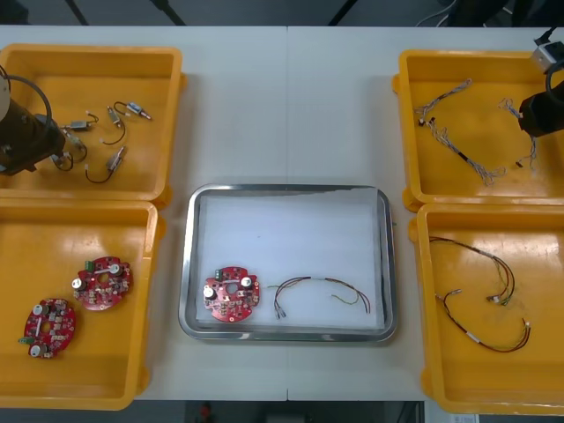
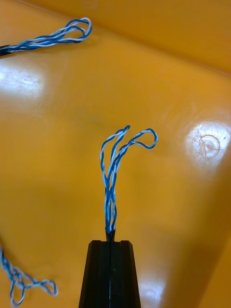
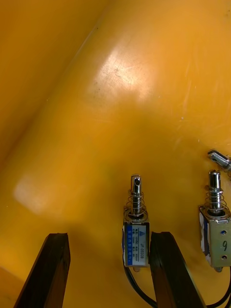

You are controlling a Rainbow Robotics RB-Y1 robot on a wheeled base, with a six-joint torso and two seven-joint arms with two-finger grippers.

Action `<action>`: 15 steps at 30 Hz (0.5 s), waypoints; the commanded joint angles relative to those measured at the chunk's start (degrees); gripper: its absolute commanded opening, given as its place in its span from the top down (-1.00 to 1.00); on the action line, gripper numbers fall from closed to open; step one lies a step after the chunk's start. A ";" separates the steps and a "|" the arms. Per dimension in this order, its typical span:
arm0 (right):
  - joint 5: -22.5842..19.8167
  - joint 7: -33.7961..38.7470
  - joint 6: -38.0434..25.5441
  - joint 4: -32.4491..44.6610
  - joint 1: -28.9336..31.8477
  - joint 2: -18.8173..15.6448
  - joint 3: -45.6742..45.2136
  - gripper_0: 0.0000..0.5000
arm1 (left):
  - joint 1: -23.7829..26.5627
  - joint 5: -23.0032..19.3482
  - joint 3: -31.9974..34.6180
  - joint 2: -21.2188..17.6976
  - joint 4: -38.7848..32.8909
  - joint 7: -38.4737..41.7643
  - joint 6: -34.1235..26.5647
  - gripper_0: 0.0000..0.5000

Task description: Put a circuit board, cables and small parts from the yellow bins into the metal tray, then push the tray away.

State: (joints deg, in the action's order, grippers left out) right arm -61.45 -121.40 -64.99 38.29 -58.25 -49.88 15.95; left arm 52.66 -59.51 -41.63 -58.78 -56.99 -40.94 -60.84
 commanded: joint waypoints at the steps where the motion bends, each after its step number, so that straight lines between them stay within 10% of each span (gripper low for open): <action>1: 0.45 -2.70 -5.50 4.69 0.24 -4.53 -3.56 1.00 | -0.46 0.36 -1.26 -3.09 1.00 -3.36 1.25 -0.93; 7: 0.63 -3.23 -13.85 10.58 0.33 -6.81 -4.35 1.00 | -0.55 0.27 -1.44 -2.92 1.35 -3.45 1.60 -0.86; 11: 1.42 -3.23 -19.21 13.83 0.33 -7.25 -5.93 1.00 | -0.63 0.10 -1.44 -2.92 1.35 -3.62 1.60 -0.37; 15: 2.21 -3.23 -24.49 16.99 0.33 -7.25 -7.95 1.00 | -1.60 -0.17 -1.44 -2.92 1.35 -3.80 3.00 0.57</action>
State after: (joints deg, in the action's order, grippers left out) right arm -60.10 -122.55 -86.93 52.17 -58.06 -54.22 11.38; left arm 52.56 -59.51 -42.44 -58.78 -55.99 -40.95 -59.39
